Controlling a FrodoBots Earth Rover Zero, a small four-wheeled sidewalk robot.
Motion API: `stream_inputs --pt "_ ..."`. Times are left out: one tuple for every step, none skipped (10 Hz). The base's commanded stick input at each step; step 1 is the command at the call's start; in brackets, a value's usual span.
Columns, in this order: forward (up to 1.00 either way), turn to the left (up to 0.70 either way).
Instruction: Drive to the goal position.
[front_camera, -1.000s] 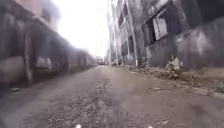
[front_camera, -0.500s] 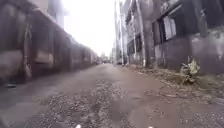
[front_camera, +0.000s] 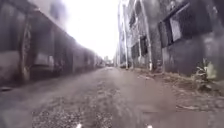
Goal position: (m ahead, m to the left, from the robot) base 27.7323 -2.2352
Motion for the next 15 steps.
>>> stream_inputs --pt "0.70 0.00" --pt "0.70 0.00" --pt "0.70 0.00" --pt "0.70 0.00" --pt "0.70 0.00" --pt "0.70 0.00" --pt "0.70 0.00" --pt "0.70 0.00" --pt "0.70 0.00" --pt "0.70 0.00" --pt "0.70 0.00" --pt "0.70 0.00" --pt "0.70 0.00" --pt "0.70 0.00" --pt "0.70 0.00"
